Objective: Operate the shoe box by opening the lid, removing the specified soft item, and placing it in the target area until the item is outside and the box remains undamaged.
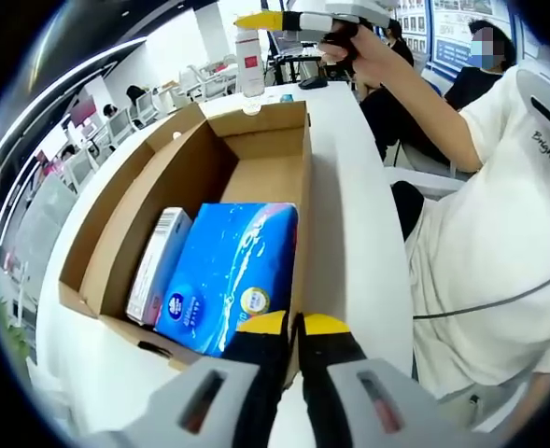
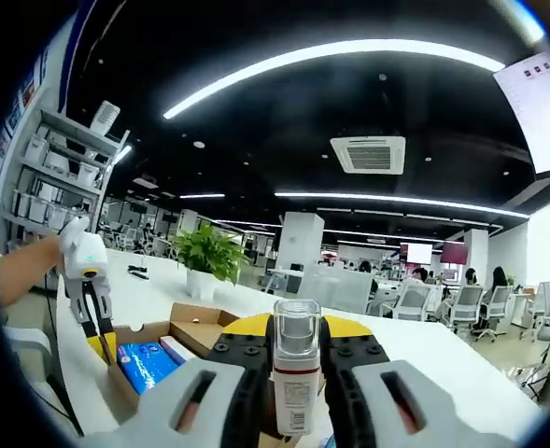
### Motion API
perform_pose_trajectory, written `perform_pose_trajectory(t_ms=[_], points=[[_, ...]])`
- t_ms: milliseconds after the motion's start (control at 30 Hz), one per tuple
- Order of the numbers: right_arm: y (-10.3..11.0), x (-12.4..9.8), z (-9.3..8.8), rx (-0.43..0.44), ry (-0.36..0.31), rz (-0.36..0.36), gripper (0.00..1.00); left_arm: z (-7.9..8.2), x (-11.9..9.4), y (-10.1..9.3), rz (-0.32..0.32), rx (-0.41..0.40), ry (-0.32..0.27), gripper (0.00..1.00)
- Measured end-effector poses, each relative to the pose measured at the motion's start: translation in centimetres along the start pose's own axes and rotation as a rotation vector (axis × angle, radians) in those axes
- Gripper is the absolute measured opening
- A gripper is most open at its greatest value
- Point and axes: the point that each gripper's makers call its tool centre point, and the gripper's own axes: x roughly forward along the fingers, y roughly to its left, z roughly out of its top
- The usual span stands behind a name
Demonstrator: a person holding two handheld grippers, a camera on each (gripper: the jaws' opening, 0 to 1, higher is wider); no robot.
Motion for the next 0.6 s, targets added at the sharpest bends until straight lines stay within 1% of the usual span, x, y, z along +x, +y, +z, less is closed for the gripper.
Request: perform_pose_trajectory(t_ms=[100, 267, 367, 400, 500, 600], points=[[-1.2, -0.7, 0.2, -0.007, 0.000, -0.018, 0.18, 0.0, 0.0, 0.0, 0.001, -0.002, 0.000, 0.04], [-3.9, -2.6, 0.5, 0.009, -0.030, -0.078, 0.18, 0.0, 0.0, 0.0, 0.001, 0.005, -0.007, 0.03], [-5.3, -3.3, 0.2, 0.048, -0.026, -0.108, 0.18, 0.0, 0.0, 0.1, 0.000, 0.002, -0.005, 0.03], [-5.7, -3.6, 0.2, 0.045, -0.034, -0.121, 0.18, 0.0, 0.0, 0.0, -0.001, 0.005, -0.004, 0.03], [-6.4, -3.9, 0.1, 0.035, -0.035, -0.143, 0.18, 0.0, 0.0, 0.0, -0.001, 0.004, -0.004, 0.03], [-6.9, -4.1, 0.0, 0.021, -0.031, -0.147, 0.18, 0.0, 0.0, 0.0, 0.000, 0.003, -0.004, 0.04]])
